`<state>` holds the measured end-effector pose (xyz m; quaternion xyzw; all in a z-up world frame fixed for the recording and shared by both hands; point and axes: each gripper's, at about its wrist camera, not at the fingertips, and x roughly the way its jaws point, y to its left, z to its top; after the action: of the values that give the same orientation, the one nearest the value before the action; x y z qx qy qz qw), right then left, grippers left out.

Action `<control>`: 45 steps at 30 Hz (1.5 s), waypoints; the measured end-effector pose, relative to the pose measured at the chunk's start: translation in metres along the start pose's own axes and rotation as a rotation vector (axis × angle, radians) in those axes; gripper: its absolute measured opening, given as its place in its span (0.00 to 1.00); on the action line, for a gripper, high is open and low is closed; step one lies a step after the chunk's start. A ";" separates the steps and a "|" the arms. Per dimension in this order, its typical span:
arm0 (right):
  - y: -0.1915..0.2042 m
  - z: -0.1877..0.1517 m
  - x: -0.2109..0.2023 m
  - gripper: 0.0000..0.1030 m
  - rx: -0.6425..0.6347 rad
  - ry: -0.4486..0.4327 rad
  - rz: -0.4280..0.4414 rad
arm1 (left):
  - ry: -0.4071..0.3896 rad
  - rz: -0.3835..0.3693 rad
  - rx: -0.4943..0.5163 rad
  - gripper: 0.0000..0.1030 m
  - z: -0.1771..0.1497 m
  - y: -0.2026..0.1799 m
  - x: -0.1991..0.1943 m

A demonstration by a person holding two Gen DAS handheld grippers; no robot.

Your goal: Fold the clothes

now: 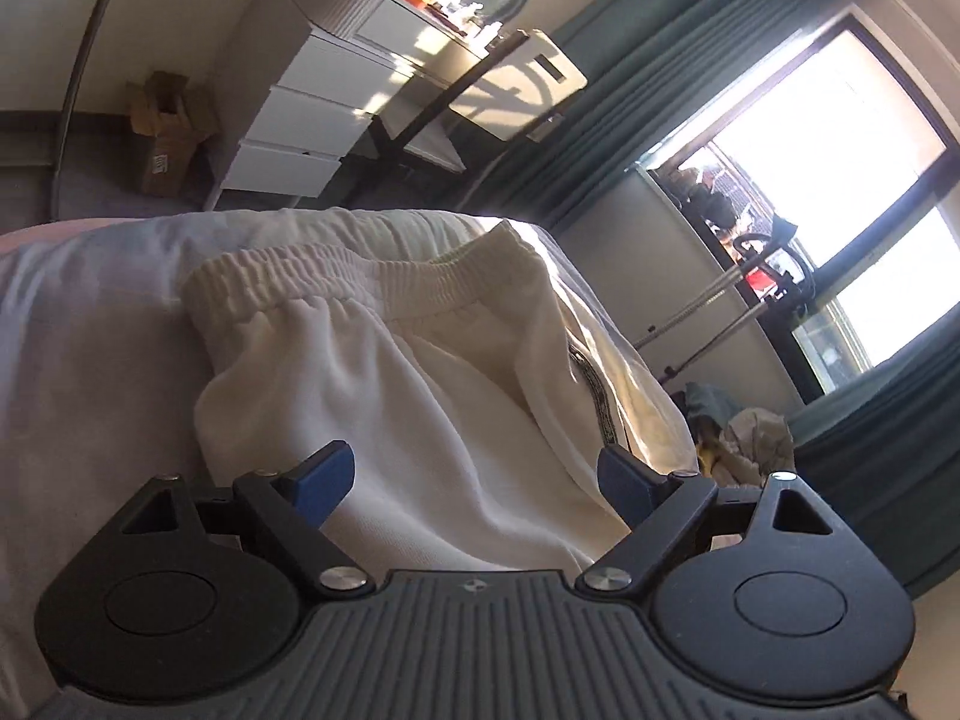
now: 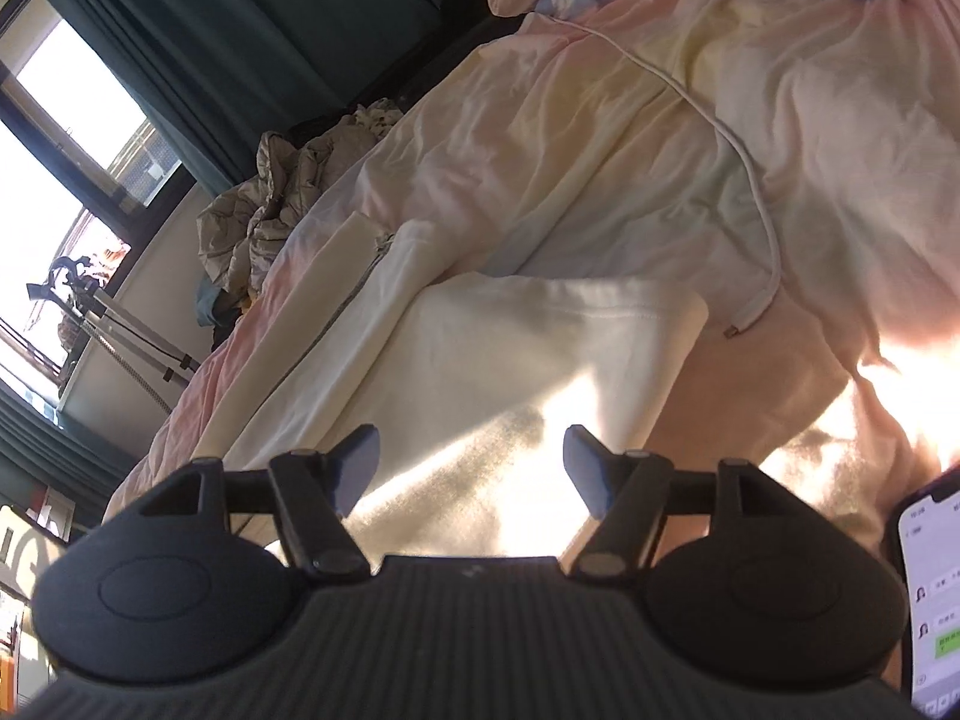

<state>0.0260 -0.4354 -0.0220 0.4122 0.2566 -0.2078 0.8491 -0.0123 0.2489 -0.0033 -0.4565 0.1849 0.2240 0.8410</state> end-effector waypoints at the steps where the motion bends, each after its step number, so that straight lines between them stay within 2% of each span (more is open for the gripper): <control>1: -0.004 0.001 0.000 0.66 0.030 -0.003 -0.012 | 0.000 0.012 -0.049 0.87 0.006 0.010 0.000; 3: -0.012 0.004 0.001 0.66 0.092 -0.011 -0.029 | 0.029 0.017 -0.127 0.87 0.011 0.024 0.006; 6: -0.023 0.003 -0.001 0.66 0.190 -0.024 -0.065 | 0.070 0.032 -0.186 0.87 0.014 0.036 0.015; 9: -0.032 0.000 -0.004 0.66 0.259 -0.043 -0.115 | 0.075 0.056 -0.210 0.87 0.012 0.043 0.016; 10: -0.035 0.000 -0.006 0.66 0.281 -0.063 -0.165 | 0.067 0.066 -0.214 0.87 0.011 0.044 0.014; 12: -0.043 0.001 -0.006 0.66 0.323 -0.081 -0.185 | 0.050 0.073 -0.207 0.87 0.010 0.043 0.010; 18: -0.048 -0.002 0.019 0.66 0.377 -0.010 -0.140 | 0.041 0.107 -0.198 0.86 0.008 0.042 0.009; 23: -0.038 -0.003 0.046 0.66 0.359 0.035 -0.108 | 0.059 0.131 -0.189 0.86 0.003 0.041 0.018; 26: -0.030 -0.004 0.060 0.65 0.323 0.046 -0.124 | 0.083 0.133 -0.207 0.85 0.002 0.045 0.028; 27: -0.027 -0.003 0.063 0.59 0.299 0.043 -0.121 | 0.088 0.129 -0.213 0.85 0.002 0.046 0.029; 28: -0.024 -0.003 0.066 0.39 0.275 0.039 -0.115 | 0.088 0.124 -0.216 0.85 0.002 0.047 0.030; 29: -0.022 -0.001 0.065 0.27 0.265 0.025 -0.112 | 0.087 0.120 -0.219 0.85 0.002 0.048 0.030; 30: -0.021 0.000 0.064 0.04 0.259 0.010 -0.110 | 0.088 0.117 -0.224 0.85 0.002 0.049 0.030; 37: -0.025 0.015 0.038 0.03 0.298 -0.158 -0.083 | 0.065 0.098 -0.267 0.85 0.001 0.056 0.020; 40: -0.027 0.016 0.039 0.03 0.307 -0.161 -0.105 | -0.006 0.114 -0.273 0.86 0.003 0.057 0.003; 43: -0.029 0.016 0.040 0.03 0.320 -0.159 -0.108 | -0.057 0.148 -0.234 0.86 0.004 0.051 -0.005; 45: -0.029 0.016 0.040 0.03 0.323 -0.156 -0.102 | -0.029 0.162 -0.214 0.86 0.002 0.048 0.001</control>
<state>0.0450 -0.4703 -0.0546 0.5122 0.1739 -0.3205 0.7776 -0.0377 0.2739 -0.0354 -0.5239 0.1839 0.3161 0.7693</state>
